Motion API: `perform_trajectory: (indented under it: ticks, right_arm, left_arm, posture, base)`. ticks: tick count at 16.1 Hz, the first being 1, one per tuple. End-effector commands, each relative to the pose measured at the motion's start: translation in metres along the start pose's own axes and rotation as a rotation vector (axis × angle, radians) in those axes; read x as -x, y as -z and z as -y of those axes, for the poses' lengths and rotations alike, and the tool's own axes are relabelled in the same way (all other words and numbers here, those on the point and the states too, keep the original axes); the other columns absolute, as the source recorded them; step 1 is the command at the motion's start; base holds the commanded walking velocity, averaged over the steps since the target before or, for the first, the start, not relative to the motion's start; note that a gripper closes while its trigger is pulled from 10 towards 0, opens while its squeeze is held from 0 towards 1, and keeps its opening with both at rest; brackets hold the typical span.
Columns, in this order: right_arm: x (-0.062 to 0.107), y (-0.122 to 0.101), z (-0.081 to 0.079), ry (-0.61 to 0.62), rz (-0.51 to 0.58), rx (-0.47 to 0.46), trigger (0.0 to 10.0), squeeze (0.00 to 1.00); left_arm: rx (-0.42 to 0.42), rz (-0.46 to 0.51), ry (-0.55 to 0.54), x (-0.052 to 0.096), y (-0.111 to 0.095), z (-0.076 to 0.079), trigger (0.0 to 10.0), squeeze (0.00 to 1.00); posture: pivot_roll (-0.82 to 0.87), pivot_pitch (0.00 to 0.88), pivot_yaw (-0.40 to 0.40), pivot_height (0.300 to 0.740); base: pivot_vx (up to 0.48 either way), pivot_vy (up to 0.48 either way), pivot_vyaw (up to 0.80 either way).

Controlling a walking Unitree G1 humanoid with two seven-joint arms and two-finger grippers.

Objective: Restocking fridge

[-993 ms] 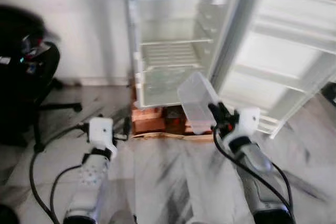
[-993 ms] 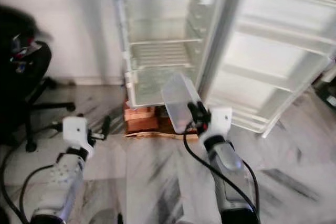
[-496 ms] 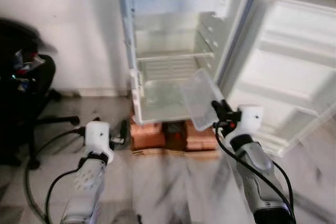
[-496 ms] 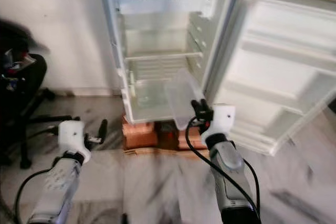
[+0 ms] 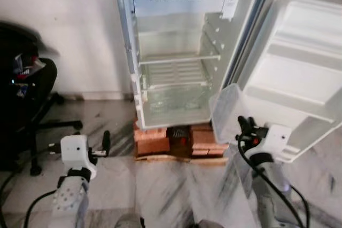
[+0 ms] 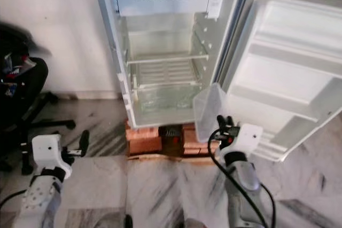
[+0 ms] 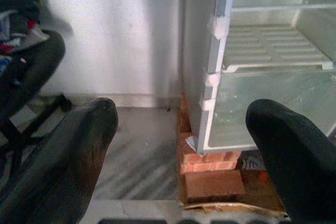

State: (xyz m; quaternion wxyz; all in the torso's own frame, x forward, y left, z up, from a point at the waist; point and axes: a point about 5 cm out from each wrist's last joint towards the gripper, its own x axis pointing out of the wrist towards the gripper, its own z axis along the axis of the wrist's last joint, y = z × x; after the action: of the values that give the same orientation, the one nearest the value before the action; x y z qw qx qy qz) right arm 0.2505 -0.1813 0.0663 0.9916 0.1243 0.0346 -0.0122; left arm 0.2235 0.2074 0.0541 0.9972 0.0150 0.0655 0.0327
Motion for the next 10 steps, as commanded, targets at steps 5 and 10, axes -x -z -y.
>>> perform_trajectory:
  ticks: [5, 10]
  right_arm:
    - [-0.005, -0.001, -0.013, -0.087, -0.010, 0.004, 10.0, 0.00]
    - [-0.011, -0.005, -0.015, -0.123, -0.002, 0.036, 10.0, 0.00]
  left_arm:
    - [0.016, 0.050, 0.021, -0.008, -0.017, 0.009, 10.0, 0.00]
    - [0.007, 0.037, 0.029, -0.005, -0.014, 0.012, 10.0, 0.00]
  posture:
    - [0.13, 0.055, -0.031, 0.740]
    - [0.13, 0.064, -0.036, 0.740]
  base:
    - [0.000, 0.000, 0.00]
    - [0.049, 0.149, 0.00]
